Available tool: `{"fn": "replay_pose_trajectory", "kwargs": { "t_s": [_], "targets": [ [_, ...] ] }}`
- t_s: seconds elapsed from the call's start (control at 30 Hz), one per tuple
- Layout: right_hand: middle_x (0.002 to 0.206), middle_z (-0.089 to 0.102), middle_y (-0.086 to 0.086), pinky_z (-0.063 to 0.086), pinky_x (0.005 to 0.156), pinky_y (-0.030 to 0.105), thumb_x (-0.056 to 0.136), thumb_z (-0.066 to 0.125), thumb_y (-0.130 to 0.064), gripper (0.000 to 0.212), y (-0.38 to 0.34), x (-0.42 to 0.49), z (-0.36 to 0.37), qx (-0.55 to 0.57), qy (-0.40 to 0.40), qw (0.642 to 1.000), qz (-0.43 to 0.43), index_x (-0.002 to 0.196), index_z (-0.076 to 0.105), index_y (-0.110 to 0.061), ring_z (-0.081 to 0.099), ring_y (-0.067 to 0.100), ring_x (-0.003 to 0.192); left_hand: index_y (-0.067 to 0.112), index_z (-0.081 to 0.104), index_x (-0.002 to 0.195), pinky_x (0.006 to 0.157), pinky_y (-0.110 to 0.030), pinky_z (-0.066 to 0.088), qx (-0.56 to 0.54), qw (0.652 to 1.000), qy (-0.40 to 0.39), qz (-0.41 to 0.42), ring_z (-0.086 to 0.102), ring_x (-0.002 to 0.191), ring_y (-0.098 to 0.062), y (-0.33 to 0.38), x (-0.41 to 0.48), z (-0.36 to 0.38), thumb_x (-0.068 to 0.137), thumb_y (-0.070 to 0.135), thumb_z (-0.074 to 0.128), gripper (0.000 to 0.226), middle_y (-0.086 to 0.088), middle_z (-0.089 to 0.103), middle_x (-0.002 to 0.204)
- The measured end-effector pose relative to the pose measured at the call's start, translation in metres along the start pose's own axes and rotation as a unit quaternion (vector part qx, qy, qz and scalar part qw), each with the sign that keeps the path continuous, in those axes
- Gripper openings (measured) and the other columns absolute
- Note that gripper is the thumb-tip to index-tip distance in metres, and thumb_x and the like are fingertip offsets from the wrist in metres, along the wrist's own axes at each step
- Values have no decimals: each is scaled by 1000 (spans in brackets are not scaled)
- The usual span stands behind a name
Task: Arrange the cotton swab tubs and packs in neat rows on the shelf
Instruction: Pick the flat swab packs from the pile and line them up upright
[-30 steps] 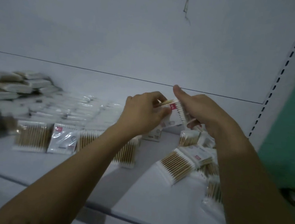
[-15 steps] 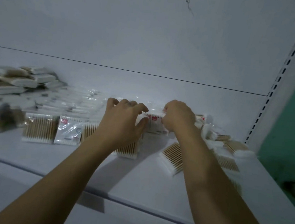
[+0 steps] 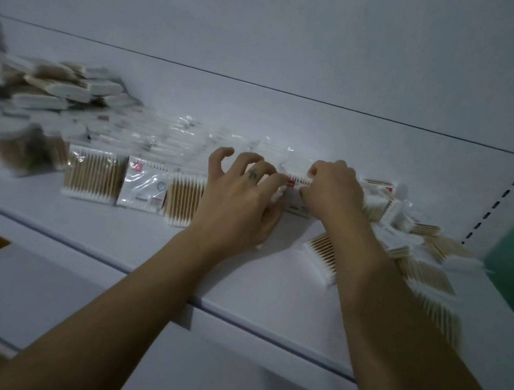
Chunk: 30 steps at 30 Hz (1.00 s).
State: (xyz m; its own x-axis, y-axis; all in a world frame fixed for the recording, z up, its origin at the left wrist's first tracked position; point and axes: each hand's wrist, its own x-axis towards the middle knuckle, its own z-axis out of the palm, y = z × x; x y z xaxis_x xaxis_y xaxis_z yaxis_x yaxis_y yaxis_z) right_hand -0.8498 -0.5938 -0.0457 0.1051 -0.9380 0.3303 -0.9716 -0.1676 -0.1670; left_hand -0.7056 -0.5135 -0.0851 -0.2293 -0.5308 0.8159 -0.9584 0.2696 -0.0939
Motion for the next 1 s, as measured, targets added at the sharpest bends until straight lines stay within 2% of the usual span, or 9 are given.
{"fn": "replay_pose_trajectory", "kwargs": {
  "t_s": [0.13,0.2,0.27,0.37,0.47,0.57,0.7,0.87,1.0],
  "targets": [
    [144,38,15,36,104,41,86,72,-30,77,2,-14,-31,85,-18,996,-37,149,30,-17,38,33,130,19,70,110,104,-50,24,-9,1000,-3,0,59,114,-26,-1,-3,-2,89,35,55,31,-2,70,111],
    [144,43,9,38,105,40,84,74,-31,73,4,-24,-54,71,-32,995,-67,146,37,-22,44,29,129,19,69,111,105,-50,23,-14,1000,-21,3,57,115,-25,3,-3,-6,88,36,54,32,-2,69,112],
    [141,49,3,39,97,32,83,75,-29,65,8,-36,-69,29,-85,992,-90,141,46,-24,49,24,124,20,70,108,103,-47,26,-22,999,-34,20,58,112,-24,8,-5,-9,87,38,54,32,-1,70,109],
    [136,53,1,37,87,26,83,76,-23,60,27,-56,-76,-33,-140,985,-95,137,51,-25,53,21,119,19,71,102,90,-39,41,-101,990,-60,72,64,93,-21,27,-8,-12,89,39,51,31,0,71,98],
    [135,56,0,40,93,27,80,77,-20,64,46,-66,-74,-66,-174,979,-87,138,50,-24,52,20,121,21,66,110,72,-33,51,-147,972,-167,80,65,87,-22,57,-2,-14,91,54,49,41,0,67,100],
    [140,52,0,41,103,33,82,72,-13,67,59,-74,-67,-63,-169,978,-106,142,45,-25,49,21,126,27,55,124,78,-34,49,-92,966,-235,52,59,103,-20,76,-1,-6,81,77,46,67,1,60,116],
    [147,43,1,39,104,36,85,59,-4,70,74,-80,-69,-23,-128,985,-114,146,36,-29,42,23,132,25,50,126,82,-35,46,-95,969,-228,2,53,112,-22,85,-1,1,84,64,55,57,-1,55,121],
    [146,44,0,36,104,31,88,63,-11,65,88,-87,-74,46,-80,988,-120,146,38,-25,42,18,132,10,59,92,70,-34,43,-196,965,-153,-88,59,84,-28,81,5,-4,95,29,49,21,-8,58,93],
    [141,49,0,40,103,34,89,68,-25,61,91,-90,-74,117,-65,984,-115,144,41,-27,48,18,126,10,69,100,70,-36,52,-291,929,-117,-195,60,77,-18,74,12,-16,95,32,54,27,-4,65,89]
  ]
}}
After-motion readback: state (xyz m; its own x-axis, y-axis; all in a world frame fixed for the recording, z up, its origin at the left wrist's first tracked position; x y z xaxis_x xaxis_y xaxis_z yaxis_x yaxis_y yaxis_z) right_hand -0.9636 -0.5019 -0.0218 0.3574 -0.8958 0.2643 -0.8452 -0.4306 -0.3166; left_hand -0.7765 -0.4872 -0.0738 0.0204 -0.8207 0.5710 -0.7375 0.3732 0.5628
